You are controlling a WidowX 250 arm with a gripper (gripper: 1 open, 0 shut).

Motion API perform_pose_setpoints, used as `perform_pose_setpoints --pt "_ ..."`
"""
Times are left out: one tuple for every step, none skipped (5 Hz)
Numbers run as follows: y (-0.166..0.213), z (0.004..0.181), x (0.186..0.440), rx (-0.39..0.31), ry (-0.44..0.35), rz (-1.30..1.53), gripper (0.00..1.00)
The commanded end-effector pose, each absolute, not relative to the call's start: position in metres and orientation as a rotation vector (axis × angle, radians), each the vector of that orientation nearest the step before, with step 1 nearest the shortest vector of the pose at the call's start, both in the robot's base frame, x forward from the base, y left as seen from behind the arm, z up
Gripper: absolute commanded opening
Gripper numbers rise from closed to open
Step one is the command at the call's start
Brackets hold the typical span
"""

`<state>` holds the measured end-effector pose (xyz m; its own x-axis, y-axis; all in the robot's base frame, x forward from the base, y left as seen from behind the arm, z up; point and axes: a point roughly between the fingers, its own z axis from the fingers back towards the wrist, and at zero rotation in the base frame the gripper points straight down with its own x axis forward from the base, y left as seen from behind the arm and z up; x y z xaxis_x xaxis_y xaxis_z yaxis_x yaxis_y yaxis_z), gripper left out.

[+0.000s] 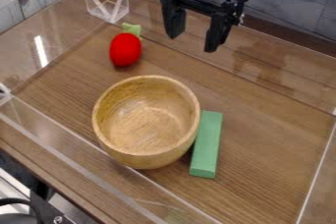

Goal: Move the red fruit to the right

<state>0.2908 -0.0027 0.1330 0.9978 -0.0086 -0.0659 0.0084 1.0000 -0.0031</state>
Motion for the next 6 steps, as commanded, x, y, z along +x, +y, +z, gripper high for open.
perform_pose_setpoints --pt "-0.007 0.117 0.29 -0.02 0.058 0.023 1.0" --pt "-0.02 0.103 0.312 -0.092 0.033 0.109 1.0" --pt "-0.02 0.107 0.334 -0.11 -0.034 0.11 1.0" --pt "-0.012 0.106 0.34 -0.097 -0.083 0.166 1.0" --pt "-0.003 0.104 0.343 -0.086 -0.117 0.222 1.0" --pt "-0.003 0.104 0.343 -0.081 -0.128 0.259 1.0"
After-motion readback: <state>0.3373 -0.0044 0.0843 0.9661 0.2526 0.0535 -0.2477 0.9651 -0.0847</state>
